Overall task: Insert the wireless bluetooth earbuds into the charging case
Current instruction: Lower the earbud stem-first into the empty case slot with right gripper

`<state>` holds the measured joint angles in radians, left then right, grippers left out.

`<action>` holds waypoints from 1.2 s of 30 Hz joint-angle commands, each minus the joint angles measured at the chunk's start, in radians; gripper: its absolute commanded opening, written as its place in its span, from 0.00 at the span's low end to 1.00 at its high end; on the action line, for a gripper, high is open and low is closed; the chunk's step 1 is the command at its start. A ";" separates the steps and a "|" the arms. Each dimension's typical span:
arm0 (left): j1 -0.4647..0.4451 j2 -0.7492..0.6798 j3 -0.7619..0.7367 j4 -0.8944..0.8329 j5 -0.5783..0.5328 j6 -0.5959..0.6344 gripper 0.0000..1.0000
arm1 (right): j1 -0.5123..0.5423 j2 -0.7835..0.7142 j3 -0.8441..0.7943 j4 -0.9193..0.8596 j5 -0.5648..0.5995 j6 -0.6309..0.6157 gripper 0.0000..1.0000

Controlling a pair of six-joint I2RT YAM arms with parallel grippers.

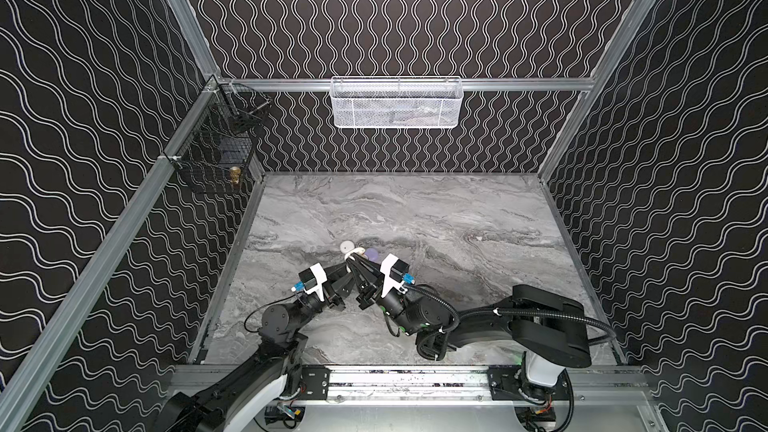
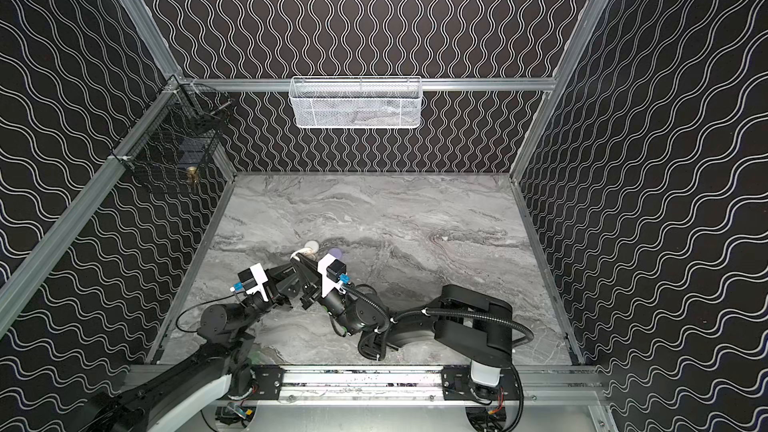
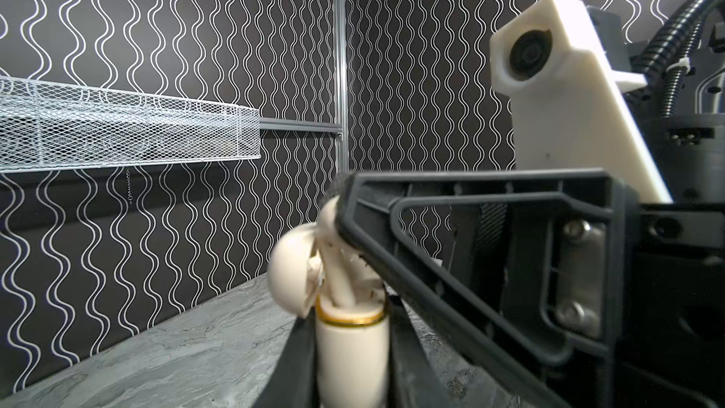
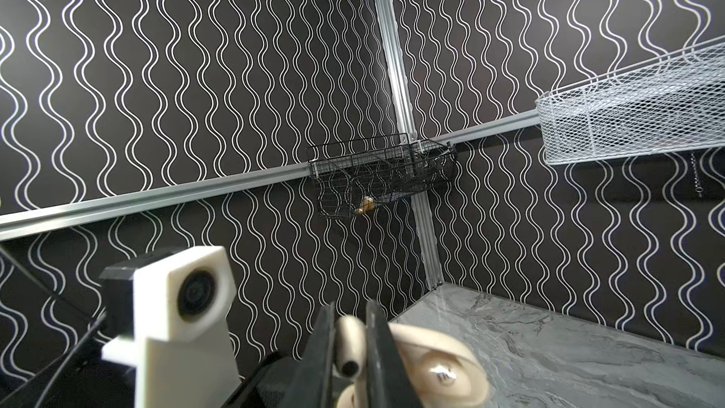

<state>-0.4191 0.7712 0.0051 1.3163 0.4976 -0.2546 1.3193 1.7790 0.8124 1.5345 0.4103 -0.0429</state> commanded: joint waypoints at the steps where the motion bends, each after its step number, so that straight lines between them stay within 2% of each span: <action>1: 0.001 -0.004 -0.014 0.054 0.008 0.006 0.00 | 0.001 0.012 0.010 0.024 0.013 -0.006 0.00; 6: 0.000 -0.008 -0.014 0.055 0.008 0.005 0.00 | 0.002 0.005 -0.019 0.030 0.010 0.013 0.00; 14: 0.001 -0.012 -0.014 0.054 0.005 0.006 0.00 | 0.007 -0.003 -0.084 0.073 -0.044 0.145 0.00; 18: 0.000 -0.016 -0.016 0.057 0.006 0.007 0.00 | 0.018 0.001 -0.081 0.061 -0.053 0.160 0.00; 30: -0.001 -0.013 -0.029 0.104 0.034 0.033 0.00 | 0.018 -0.044 -0.064 -0.153 0.053 0.170 0.00; 36: -0.002 0.026 -0.039 0.191 0.067 0.033 0.00 | 0.018 -0.076 -0.097 -0.176 0.081 0.145 0.14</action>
<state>-0.4202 0.7879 0.0051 1.3125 0.5396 -0.2352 1.3357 1.7081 0.7284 1.4628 0.4480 0.1143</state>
